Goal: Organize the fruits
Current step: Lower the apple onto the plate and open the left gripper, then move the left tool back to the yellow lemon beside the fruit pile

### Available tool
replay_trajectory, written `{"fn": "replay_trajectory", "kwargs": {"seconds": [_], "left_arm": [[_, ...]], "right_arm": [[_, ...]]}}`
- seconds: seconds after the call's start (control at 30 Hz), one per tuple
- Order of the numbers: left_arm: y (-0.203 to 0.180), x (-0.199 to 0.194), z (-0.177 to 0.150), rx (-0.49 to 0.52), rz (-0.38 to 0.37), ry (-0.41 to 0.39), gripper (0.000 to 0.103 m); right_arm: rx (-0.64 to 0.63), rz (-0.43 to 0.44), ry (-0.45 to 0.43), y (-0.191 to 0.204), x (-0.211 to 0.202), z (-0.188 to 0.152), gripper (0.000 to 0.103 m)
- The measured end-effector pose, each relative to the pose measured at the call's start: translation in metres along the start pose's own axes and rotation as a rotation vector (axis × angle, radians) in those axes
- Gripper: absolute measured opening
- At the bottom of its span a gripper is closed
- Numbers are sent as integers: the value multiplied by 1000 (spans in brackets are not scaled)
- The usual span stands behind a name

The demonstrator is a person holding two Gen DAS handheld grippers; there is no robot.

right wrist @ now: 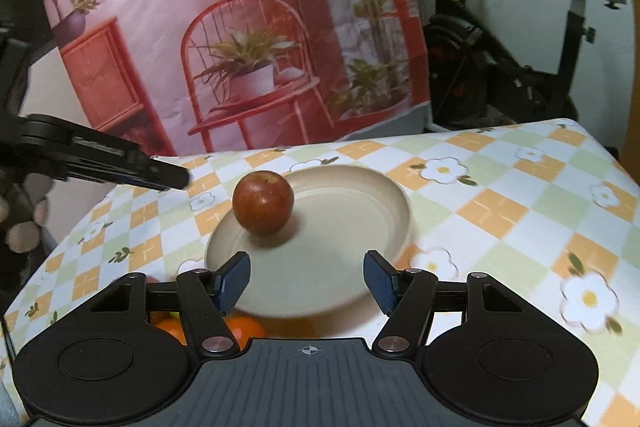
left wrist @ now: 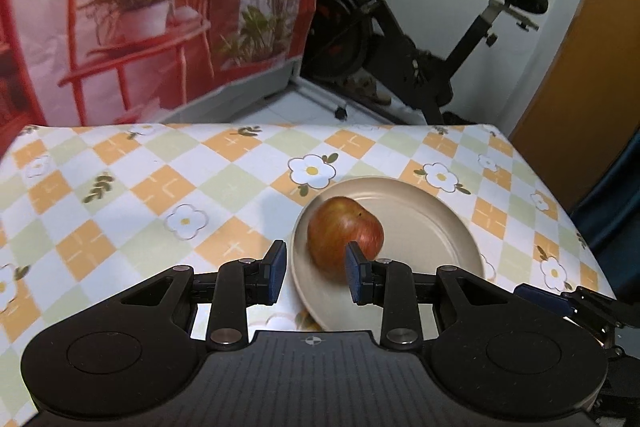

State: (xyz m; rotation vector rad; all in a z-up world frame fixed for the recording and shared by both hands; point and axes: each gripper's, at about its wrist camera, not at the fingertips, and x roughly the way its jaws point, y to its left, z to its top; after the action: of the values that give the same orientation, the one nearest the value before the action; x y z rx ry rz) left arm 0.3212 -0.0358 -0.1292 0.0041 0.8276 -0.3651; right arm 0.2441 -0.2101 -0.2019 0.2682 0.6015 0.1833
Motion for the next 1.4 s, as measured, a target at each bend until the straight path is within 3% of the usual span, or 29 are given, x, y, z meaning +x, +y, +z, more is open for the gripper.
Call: {"fn": "replay_trajectory", "kwargs": {"seconds": [0.23,0.6,1.0,1.4], "left_arm": [[-2,-50,-39,-34,55,-72,34],[16,-90,-89,-121,146,-99,34],[3,-85,-104,-115,130,-93,34],[-5,-86,-112,-82,120,-82,34]], "right_arm": [[-63,-31,-41,16,-22,-28,59],[-122,13,-4,43,-33,-46,59],[-117,3,18,38,-29,-53,56],[-142,67,71,49,-27,-63,54]]}}
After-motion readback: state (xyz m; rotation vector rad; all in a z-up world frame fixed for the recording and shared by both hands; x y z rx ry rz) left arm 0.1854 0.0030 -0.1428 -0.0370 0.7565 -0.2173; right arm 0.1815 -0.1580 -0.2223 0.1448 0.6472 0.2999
